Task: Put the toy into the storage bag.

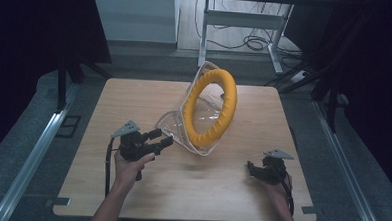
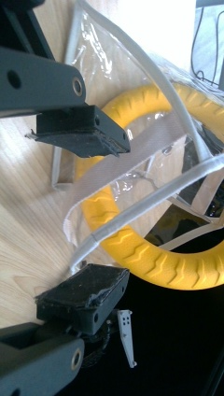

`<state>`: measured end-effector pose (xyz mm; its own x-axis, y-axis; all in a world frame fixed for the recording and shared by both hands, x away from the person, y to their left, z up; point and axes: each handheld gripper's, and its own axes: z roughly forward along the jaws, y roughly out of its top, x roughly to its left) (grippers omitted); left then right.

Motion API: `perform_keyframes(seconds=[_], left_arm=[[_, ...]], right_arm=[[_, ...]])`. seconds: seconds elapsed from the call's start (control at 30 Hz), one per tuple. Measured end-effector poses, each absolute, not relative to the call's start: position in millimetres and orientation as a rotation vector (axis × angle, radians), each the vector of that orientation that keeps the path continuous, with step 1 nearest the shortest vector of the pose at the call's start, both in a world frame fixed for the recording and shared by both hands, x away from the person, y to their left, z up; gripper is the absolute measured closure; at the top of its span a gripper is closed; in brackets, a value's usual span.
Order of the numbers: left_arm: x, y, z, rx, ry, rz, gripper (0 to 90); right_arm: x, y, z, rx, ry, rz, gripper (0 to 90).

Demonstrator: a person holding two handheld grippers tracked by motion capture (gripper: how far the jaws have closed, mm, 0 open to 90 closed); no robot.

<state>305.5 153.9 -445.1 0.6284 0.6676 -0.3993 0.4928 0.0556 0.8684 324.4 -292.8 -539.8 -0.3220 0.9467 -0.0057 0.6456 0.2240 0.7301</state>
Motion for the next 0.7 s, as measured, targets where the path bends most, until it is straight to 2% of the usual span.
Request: perform_keyframes(seconds=[0.7], left_arm=[[302.8, 161.0, -451.2, 1.601, 1.015, 0.133, 33.9]], right_arm=[[324.2, -292.8, -539.8, 1.465, 2.050, 0.884, 21.5]])
